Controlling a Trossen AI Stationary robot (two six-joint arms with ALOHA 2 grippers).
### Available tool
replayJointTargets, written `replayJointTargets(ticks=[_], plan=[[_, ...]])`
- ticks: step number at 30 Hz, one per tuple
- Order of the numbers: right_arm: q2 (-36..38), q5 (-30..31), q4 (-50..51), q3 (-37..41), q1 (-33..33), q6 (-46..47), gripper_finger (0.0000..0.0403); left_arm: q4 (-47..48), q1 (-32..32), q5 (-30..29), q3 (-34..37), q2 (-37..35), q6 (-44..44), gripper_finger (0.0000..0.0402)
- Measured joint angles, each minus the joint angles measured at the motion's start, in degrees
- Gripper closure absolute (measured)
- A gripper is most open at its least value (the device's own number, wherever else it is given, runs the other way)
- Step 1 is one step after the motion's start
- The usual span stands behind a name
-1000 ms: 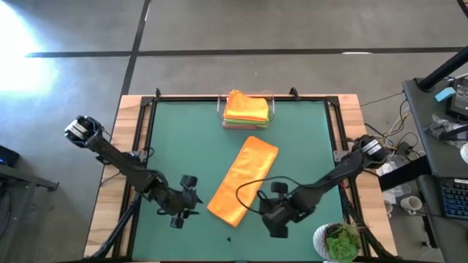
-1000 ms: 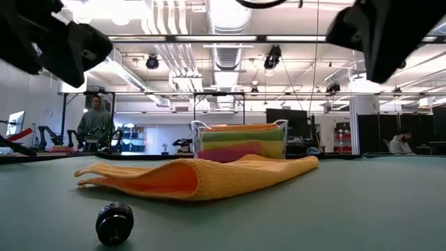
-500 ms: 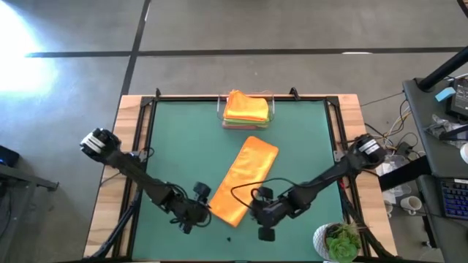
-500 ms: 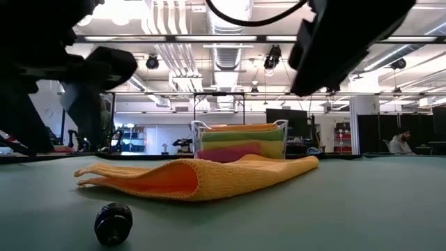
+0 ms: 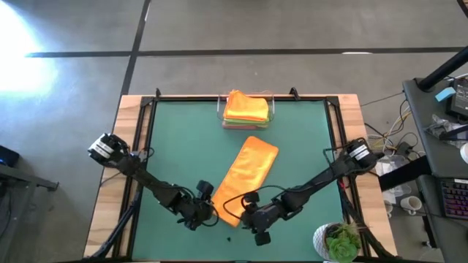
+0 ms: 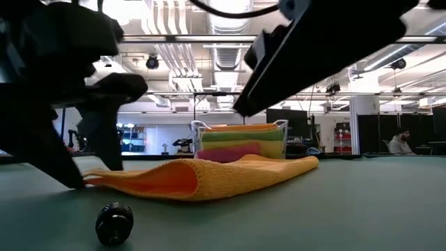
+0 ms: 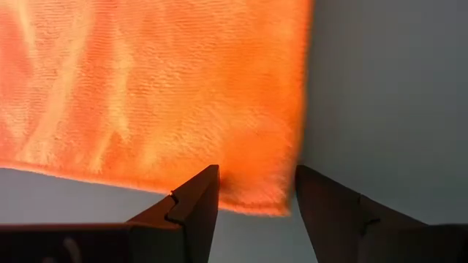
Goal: Fold microfiber towels
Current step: Fold the orange microfiber towel
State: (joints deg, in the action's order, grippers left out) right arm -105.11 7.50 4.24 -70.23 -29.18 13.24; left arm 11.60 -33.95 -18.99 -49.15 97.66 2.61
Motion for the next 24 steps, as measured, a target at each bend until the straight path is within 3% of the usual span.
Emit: replayJointTargets(ticks=[8,11,22,24], plan=[[-4.34,-0.65,-0.66,-3.7,1.6,-5.08,0.0223,-1.0,1.87,-0.03,-0.33,1.24,0.06,0.0236],[-7.05,-4.05,-0.33,-5.69,1.83,-5.32,0.0223,-0.96,1.92,0.12,-0.32,1.1,0.15,0.0243],[-10.06,-2.99,3.73,-9.01,2.43,-6.58,0.0222,-0.51,2.09,0.54,-1.36,1.17,2.64,0.0385],[-10.08,-2.99,4.28,-8.91,2.62,-6.88,0.0222,-0.65,2.11,0.54,-1.51,1.22,2.8,0.0395]])
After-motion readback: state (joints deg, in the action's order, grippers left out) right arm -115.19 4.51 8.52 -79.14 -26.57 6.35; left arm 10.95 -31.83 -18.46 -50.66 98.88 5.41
